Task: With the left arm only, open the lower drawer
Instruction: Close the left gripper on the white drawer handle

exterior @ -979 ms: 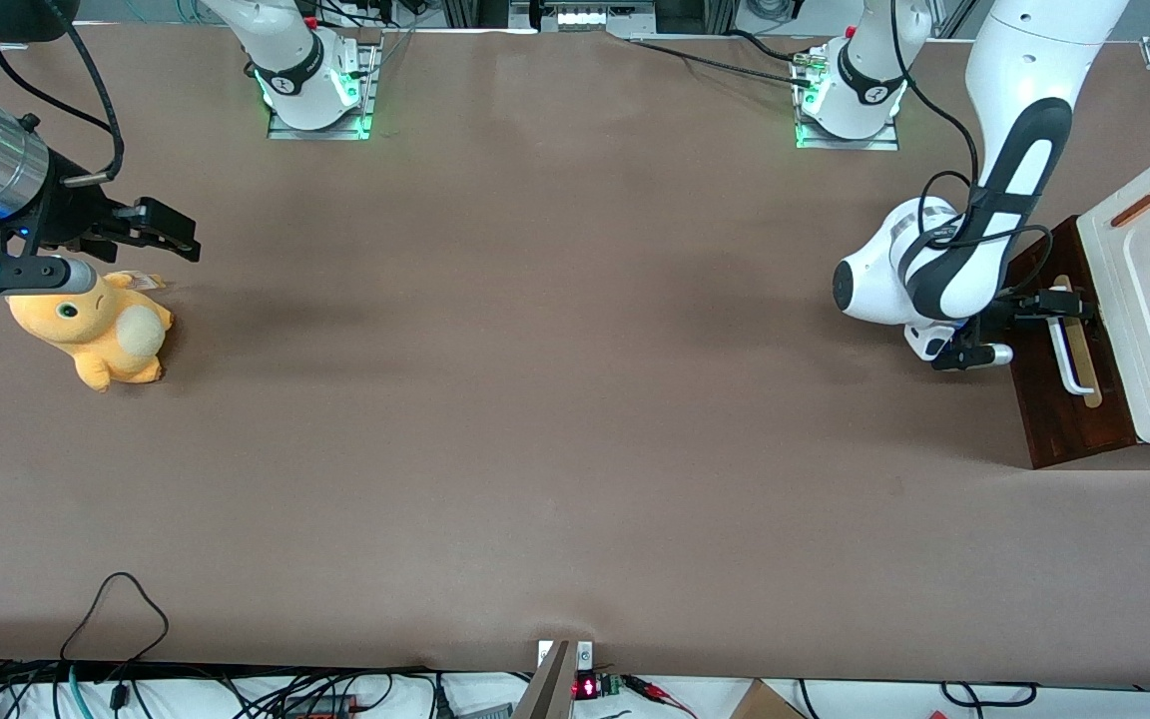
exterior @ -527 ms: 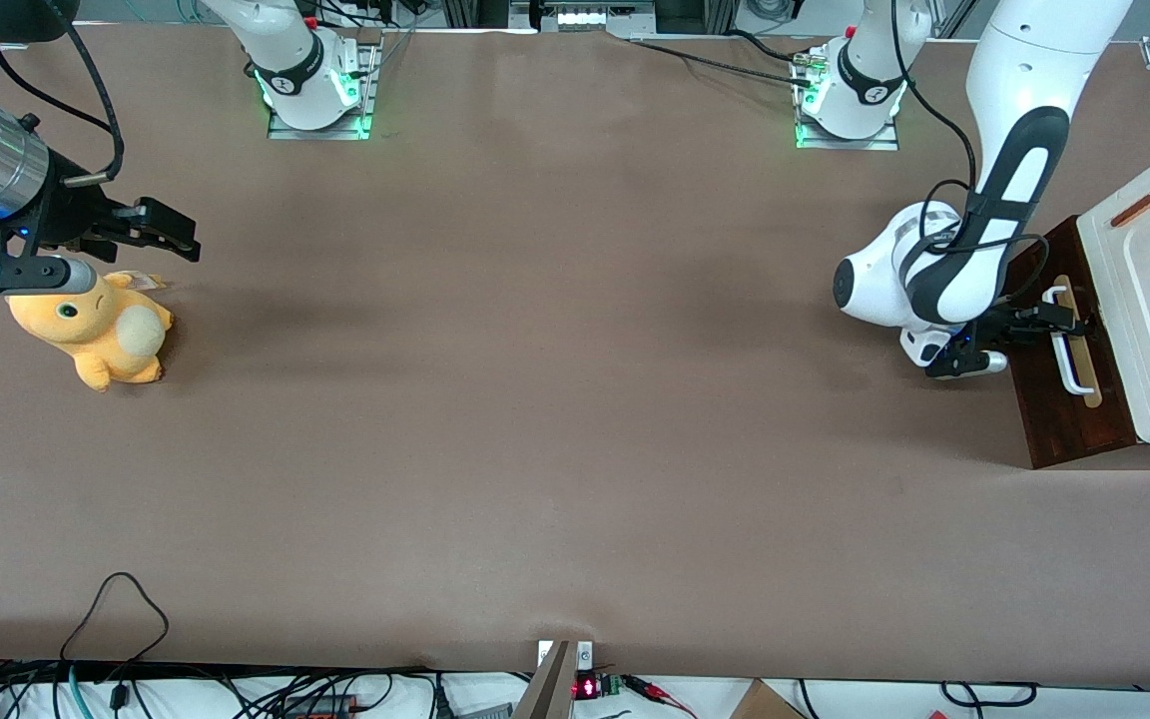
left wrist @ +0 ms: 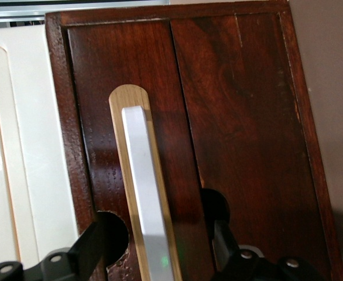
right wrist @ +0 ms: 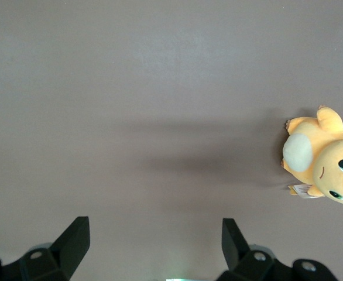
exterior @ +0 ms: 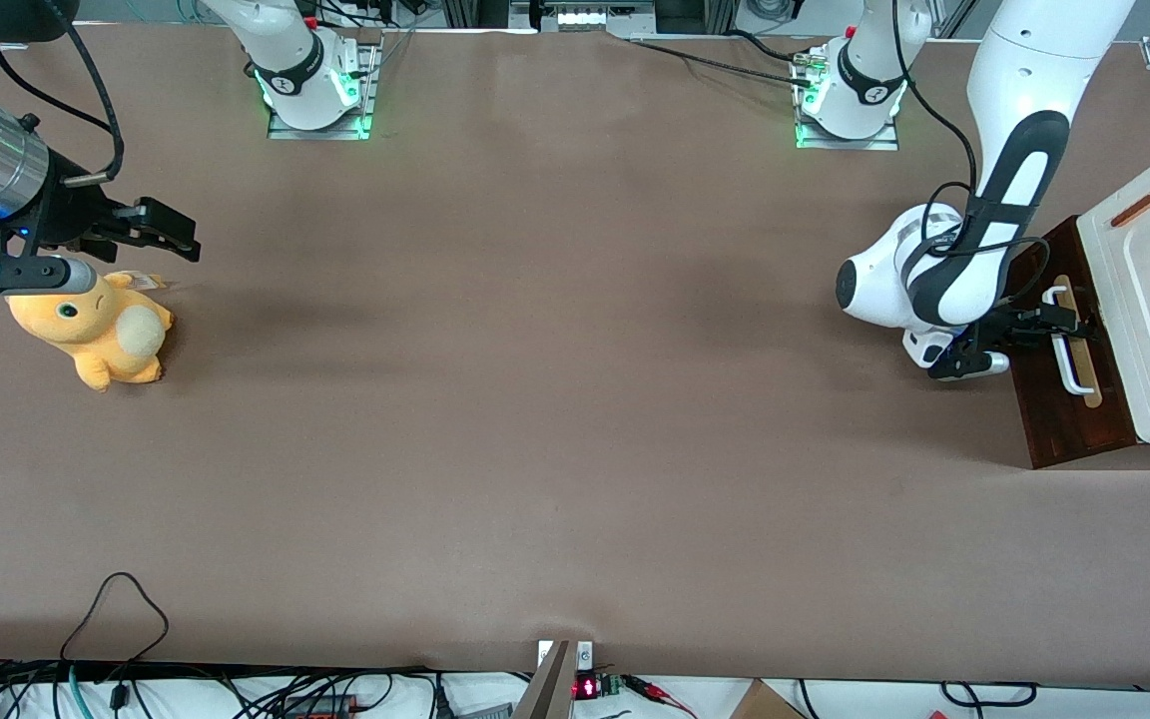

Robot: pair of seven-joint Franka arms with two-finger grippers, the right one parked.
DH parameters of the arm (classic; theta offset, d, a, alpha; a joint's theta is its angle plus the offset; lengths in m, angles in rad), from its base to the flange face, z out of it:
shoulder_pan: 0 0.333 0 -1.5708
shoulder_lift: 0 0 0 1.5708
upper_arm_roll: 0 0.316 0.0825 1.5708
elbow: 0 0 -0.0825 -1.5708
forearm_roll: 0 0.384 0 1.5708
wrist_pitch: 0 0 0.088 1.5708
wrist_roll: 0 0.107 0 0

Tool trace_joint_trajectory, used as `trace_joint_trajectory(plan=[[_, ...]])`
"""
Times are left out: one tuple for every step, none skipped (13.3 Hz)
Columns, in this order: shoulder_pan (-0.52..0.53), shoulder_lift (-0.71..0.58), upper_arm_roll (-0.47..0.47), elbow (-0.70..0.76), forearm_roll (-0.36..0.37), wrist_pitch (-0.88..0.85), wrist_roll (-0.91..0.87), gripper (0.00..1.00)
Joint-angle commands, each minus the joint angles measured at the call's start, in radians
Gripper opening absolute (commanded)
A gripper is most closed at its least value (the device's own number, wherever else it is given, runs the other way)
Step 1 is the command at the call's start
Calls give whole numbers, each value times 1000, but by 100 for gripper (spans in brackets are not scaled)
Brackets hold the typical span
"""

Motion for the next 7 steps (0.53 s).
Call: trace_joint_trajectory(plan=[[-4,4,12,4,18,-1,-16,75],[-4,4,14,1,18,-1,-19,75],[-2,4,15,-1,18,-1,-22,71],[-2,4,17,-2,18,-1,-25,68],[-2,6,17,-2,18,-1,-25,68],[-2,6,19,-2,18,0,-26,65],[-2,6,19,-2,18,-1,-31,61]])
